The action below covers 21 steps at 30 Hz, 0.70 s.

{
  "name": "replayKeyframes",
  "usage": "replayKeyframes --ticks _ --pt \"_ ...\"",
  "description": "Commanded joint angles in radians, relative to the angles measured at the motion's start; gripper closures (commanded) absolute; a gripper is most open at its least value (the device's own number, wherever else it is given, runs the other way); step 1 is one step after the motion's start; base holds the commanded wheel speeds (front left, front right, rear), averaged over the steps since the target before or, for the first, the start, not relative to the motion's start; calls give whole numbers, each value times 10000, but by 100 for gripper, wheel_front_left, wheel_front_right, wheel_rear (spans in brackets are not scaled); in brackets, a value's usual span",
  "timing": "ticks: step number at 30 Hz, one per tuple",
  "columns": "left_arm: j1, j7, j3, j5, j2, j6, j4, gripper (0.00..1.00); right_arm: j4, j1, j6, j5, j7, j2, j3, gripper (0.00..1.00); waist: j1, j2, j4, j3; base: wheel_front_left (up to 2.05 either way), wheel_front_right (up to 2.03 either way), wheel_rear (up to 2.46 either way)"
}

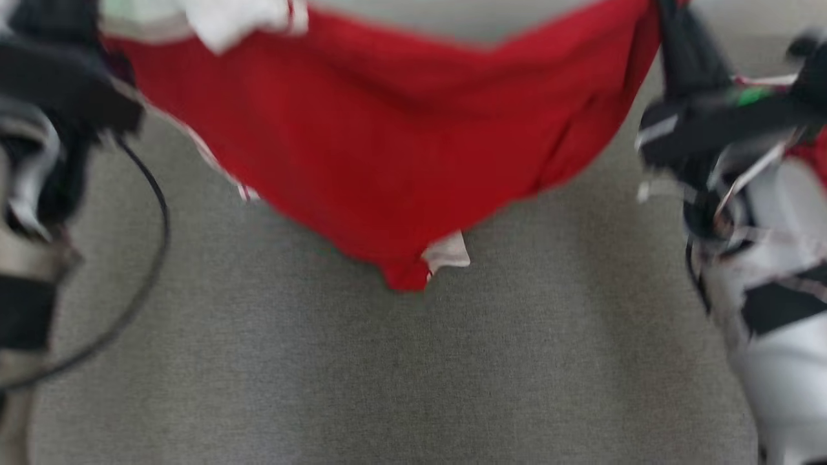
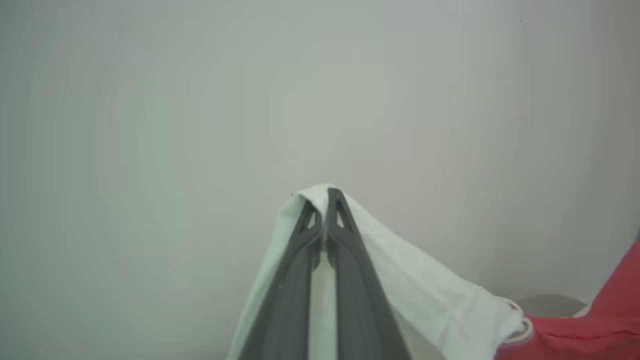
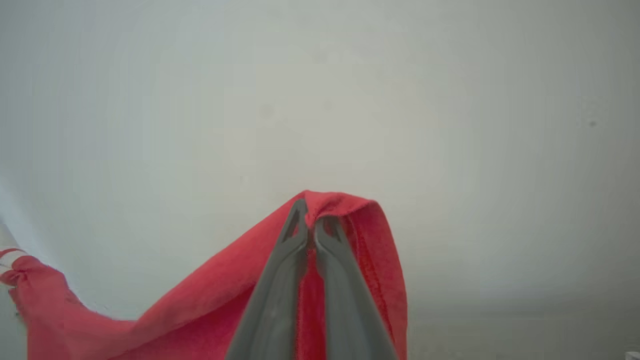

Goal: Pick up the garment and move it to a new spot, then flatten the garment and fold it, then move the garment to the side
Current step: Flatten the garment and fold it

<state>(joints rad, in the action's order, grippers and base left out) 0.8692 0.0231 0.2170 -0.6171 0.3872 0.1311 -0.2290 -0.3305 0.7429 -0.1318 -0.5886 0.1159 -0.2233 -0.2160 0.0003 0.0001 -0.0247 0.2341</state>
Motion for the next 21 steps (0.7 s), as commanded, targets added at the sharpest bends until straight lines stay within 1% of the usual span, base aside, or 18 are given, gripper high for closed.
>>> replayKeyframes --ticks 1,5,7,8,9,13,17,19,21 --pt "1207 -237 180 101 328 -9 -193 100 -317 1173 21 -285 -203 58 161 100 -3 -1 -384 1638 0 0 0" --pt "3816 -654 342 -73 536 -9 -956 100 -1173 3741 21 -445 -754 98 348 100 -3 -1 -534 2582 0 0 0" --pt "5151 -855 488 34 675 -10 -1466 100 -1644 5074 21 -456 -960 121 425 100 -3 -1 -613 3035 0 0 0" --pt "5707 -870 532 1 645 -10 -1767 100 -1889 5606 21 -433 -1005 147 414 100 -3 -1 -649 3188 0 0 0" --pt "6930 -876 564 -16 566 -9 -2410 100 -2363 6695 21 -415 -1094 163 488 100 -3 -1 -702 3475 0 0 0" --pt "9077 -692 1175 247 459 -10 -3411 100 -3247 8619 21 -216 -1073 64 556 100 -3 -1 -722 3858 0 0 0" --pt "10579 -302 1618 130 213 -10 -4424 100 -4080 10041 21 156 -962 -107 446 100 -3 -1 -648 4099 0 0 0" --pt "11089 -113 1851 140 177 -10 -4846 100 -4498 10611 21 322 -913 -219 338 100 -3 -1 -615 4199 0 0 0" --pt "11318 -21 1930 105 164 -10 -5043 100 -4671 10841 21 396 -880 -238 284 100 -3 -1 -603 4248 0 0 0"
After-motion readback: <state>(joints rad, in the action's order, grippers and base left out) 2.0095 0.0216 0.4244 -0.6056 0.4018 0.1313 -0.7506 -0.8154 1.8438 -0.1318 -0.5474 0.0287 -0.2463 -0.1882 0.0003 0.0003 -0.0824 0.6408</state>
